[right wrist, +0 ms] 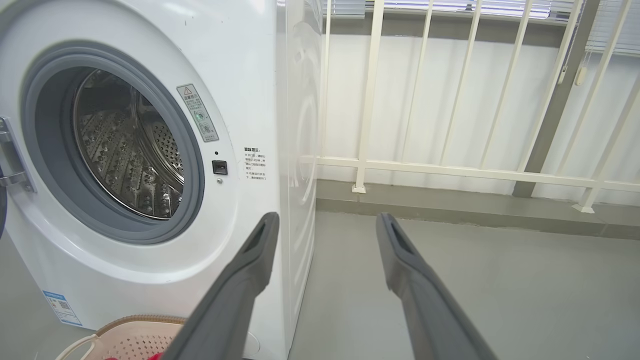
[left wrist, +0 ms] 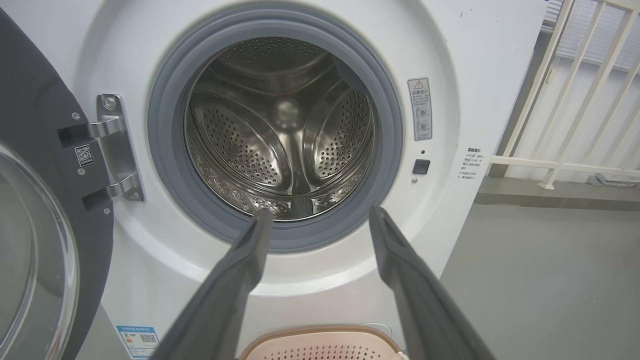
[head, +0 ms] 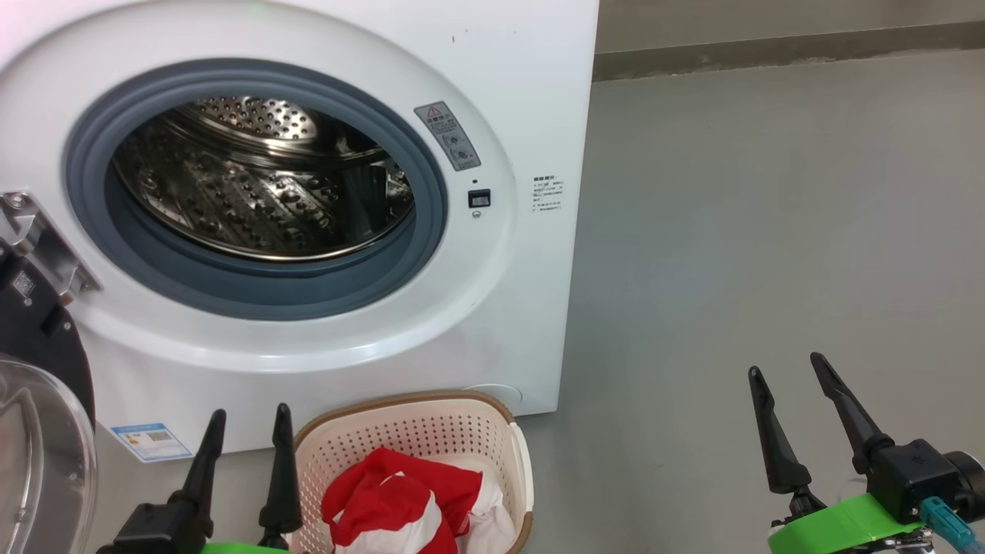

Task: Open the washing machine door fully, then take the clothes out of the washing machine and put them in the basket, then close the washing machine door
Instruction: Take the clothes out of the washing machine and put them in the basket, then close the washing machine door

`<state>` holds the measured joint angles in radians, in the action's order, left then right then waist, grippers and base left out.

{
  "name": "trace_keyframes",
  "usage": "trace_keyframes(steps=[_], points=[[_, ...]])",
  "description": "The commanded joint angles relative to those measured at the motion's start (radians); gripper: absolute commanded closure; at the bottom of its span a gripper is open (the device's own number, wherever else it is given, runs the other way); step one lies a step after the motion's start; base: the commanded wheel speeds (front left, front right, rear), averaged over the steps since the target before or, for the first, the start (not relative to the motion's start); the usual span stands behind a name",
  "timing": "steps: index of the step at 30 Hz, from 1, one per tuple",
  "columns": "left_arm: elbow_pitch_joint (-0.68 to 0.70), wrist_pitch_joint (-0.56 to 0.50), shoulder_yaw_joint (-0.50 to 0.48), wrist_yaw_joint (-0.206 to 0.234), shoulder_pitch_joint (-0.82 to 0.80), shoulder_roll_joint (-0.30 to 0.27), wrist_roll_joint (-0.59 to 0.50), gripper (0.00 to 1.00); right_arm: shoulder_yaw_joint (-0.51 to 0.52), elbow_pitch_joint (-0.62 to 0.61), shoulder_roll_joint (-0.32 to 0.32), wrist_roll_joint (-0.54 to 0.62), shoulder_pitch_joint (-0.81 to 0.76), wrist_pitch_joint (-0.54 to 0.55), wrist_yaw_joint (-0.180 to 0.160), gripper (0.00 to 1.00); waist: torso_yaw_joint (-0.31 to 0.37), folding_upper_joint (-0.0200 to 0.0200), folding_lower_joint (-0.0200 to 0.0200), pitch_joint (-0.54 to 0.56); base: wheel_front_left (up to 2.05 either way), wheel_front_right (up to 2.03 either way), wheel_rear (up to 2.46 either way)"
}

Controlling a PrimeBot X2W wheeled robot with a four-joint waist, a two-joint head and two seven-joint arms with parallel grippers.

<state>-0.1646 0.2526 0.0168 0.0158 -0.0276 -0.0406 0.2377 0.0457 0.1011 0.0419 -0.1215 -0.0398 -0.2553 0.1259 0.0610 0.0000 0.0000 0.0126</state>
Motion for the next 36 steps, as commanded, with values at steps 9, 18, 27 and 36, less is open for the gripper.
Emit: trace_keyframes(steps=[9,18,27,36], points=[[0.022,0.009,-0.032,0.004,-0.021,-0.011,-0.01,0.0,-0.019,-0.027,0.008,0.0,0.012,-0.006,0.005,0.0,-0.007,0.0,0.0,0.0,-0.21,0.21,0.0],[0.028,0.009,-0.028,0.0,-0.02,-0.01,-0.009,0.0,-0.017,-0.025,0.008,-0.002,0.014,-0.006,0.005,0.0,-0.01,0.0,0.0,-0.003,-1.32,1.32,0.0],[0.041,0.009,-0.026,-0.01,-0.022,-0.01,-0.006,0.0,-0.017,-0.025,0.008,-0.003,0.018,-0.006,0.005,0.0,-0.014,0.0,0.0,-0.008,-1.55,1.55,0.0],[0.042,0.009,-0.02,-0.004,-0.021,-0.01,-0.011,0.0,-0.018,-0.024,0.008,-0.005,0.022,-0.006,0.005,0.0,-0.024,0.0,0.0,-0.013,-0.37,0.37,0.0]])
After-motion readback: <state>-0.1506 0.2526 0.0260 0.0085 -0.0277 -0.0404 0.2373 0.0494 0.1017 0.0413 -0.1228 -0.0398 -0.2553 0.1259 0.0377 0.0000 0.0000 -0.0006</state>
